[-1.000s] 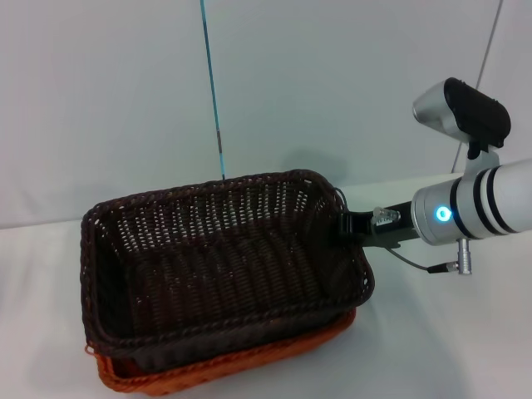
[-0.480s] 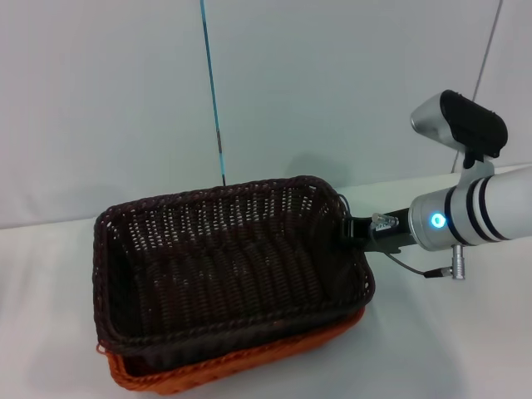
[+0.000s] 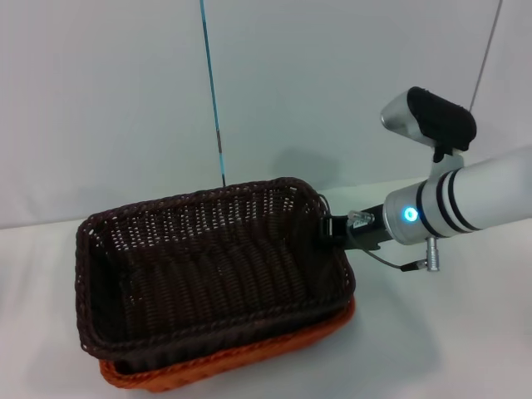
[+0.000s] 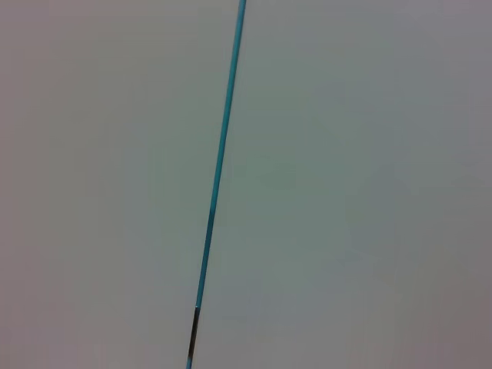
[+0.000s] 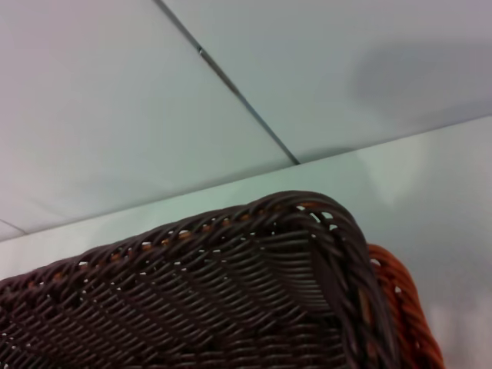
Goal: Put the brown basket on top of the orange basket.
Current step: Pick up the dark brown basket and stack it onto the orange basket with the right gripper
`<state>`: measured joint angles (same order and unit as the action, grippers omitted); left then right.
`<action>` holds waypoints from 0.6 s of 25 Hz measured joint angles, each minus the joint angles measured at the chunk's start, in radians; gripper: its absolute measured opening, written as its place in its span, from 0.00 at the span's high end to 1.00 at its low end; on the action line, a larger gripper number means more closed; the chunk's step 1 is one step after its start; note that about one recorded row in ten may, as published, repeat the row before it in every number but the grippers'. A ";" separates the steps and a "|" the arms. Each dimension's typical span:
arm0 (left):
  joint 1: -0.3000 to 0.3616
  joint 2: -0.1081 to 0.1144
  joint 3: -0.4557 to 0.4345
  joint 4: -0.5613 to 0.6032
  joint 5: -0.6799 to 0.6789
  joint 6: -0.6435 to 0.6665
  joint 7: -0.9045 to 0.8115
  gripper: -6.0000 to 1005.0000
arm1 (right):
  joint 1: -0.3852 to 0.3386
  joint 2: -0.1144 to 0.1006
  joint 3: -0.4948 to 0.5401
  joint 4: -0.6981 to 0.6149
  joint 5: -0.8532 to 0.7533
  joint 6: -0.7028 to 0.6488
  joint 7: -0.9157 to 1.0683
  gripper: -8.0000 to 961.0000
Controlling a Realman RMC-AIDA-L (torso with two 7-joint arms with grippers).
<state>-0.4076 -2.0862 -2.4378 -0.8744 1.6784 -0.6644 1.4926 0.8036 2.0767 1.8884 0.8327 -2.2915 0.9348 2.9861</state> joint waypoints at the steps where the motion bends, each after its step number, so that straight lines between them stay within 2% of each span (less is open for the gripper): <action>1: 0.000 0.000 0.000 0.000 0.000 0.000 0.000 0.12 | 0.011 0.000 0.000 -0.013 0.000 -0.003 0.000 0.84; 6: 0.001 0.000 -0.001 0.000 0.000 0.001 0.000 0.12 | 0.027 -0.001 0.000 -0.047 -0.003 -0.011 -0.002 0.84; 15: 0.001 0.001 -0.001 -0.001 0.000 0.001 0.000 0.12 | 0.012 -0.003 0.008 -0.051 -0.005 -0.011 -0.003 0.84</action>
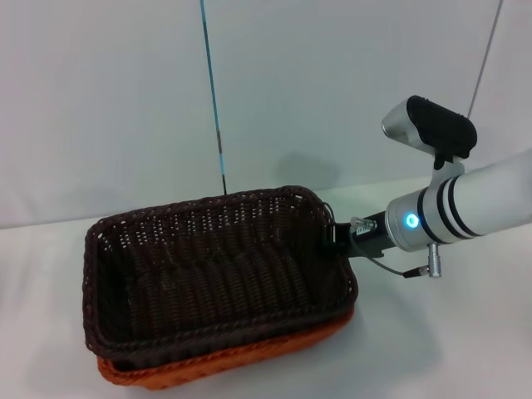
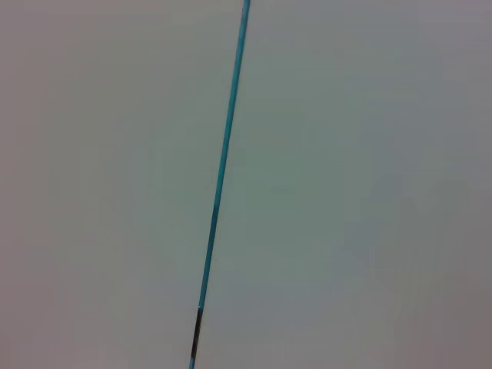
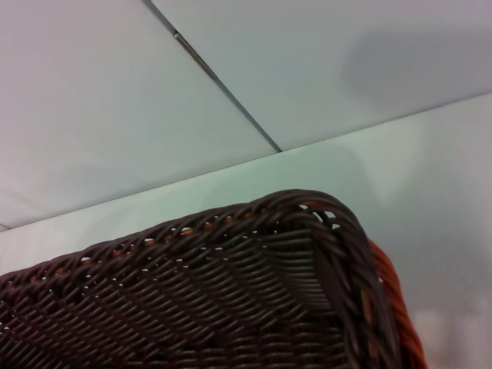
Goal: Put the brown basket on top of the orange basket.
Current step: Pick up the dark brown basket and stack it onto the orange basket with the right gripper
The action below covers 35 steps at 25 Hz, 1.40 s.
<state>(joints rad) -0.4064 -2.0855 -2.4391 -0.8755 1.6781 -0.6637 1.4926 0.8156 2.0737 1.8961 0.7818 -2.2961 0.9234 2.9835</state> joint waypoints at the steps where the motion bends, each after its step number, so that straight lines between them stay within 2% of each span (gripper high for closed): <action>1: 0.000 0.000 0.000 0.000 0.000 0.000 0.000 0.12 | 0.000 0.000 0.000 -0.001 0.000 0.000 0.000 0.84; 14: 0.005 -0.002 0.000 0.001 0.000 -0.002 0.000 0.12 | 0.009 0.000 0.003 -0.052 0.003 -0.025 -0.009 0.84; 35: 0.009 -0.002 0.000 -0.006 0.000 -0.002 0.000 0.12 | 0.016 0.000 0.001 -0.040 0.001 -0.025 -0.024 0.81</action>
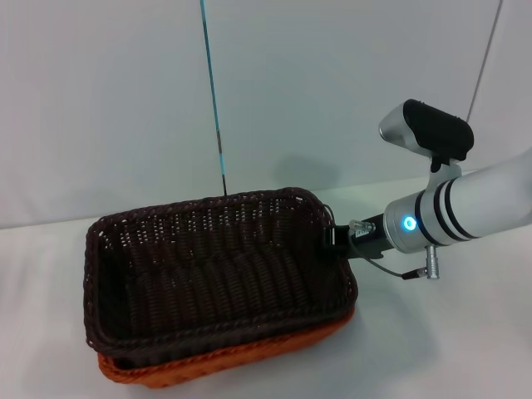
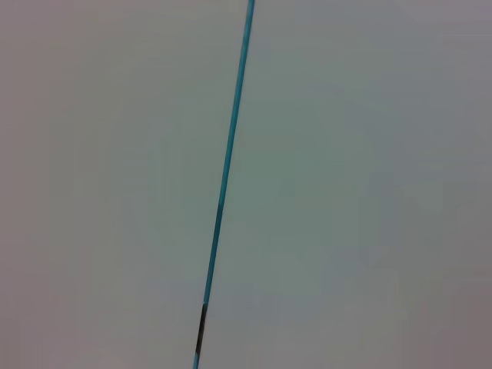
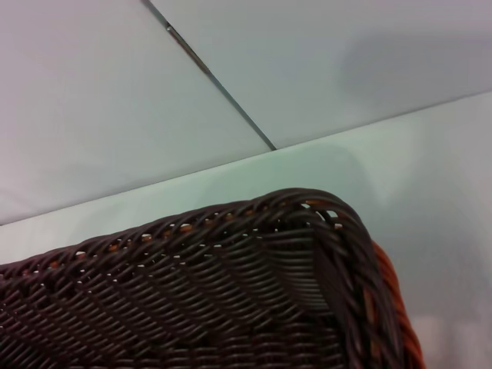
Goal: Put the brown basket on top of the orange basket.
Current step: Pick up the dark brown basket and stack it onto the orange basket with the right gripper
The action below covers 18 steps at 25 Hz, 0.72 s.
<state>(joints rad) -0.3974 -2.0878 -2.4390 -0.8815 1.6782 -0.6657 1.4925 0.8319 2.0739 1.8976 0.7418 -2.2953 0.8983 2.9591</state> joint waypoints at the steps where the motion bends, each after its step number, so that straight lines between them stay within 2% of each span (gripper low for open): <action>1: 0.000 0.000 0.000 0.000 0.000 0.000 0.000 0.12 | 0.000 0.000 0.000 0.000 0.000 0.001 0.000 0.81; 18: -0.003 0.000 0.002 -0.002 0.000 0.000 -0.003 0.12 | -0.011 -0.001 0.000 0.024 0.004 0.007 -0.036 0.75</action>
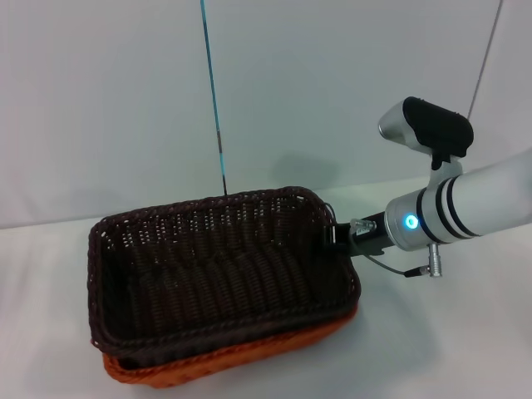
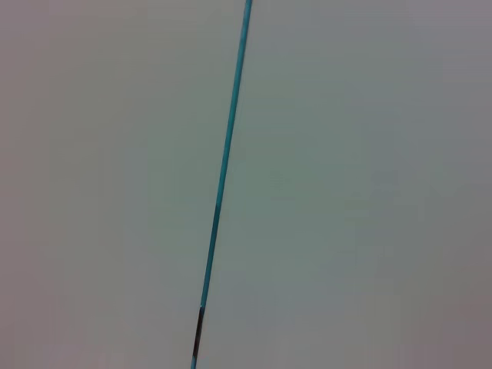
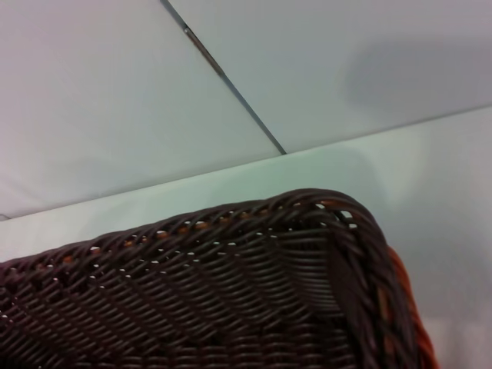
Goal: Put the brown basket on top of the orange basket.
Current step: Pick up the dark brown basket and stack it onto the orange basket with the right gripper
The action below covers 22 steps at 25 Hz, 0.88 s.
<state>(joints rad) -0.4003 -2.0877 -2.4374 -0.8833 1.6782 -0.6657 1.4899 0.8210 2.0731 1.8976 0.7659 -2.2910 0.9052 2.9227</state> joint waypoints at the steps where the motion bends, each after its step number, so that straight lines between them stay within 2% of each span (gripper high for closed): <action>1: 0.000 0.000 0.000 0.000 0.000 0.000 0.000 0.12 | 0.000 0.000 0.000 0.000 0.000 0.000 0.000 0.75; 2: 0.000 0.000 0.000 0.000 0.000 0.000 0.000 0.12 | -0.002 0.000 0.000 0.004 0.000 0.000 -0.001 0.75; 13: 0.002 0.000 0.000 0.000 0.000 -0.002 -0.001 0.12 | -0.016 0.002 -0.001 0.036 0.001 0.012 -0.002 0.31; 18: 0.003 0.000 0.000 -0.002 0.000 -0.002 -0.001 0.12 | -0.019 0.002 0.000 0.043 0.001 0.015 -0.002 0.19; 22: 0.003 0.000 0.000 -0.002 0.000 -0.002 -0.002 0.12 | -0.019 0.002 -0.004 0.046 0.001 0.016 -0.002 0.19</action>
<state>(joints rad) -0.3972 -2.0877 -2.4375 -0.8852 1.6782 -0.6674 1.4882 0.8016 2.0754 1.8940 0.8119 -2.2901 0.9210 2.9206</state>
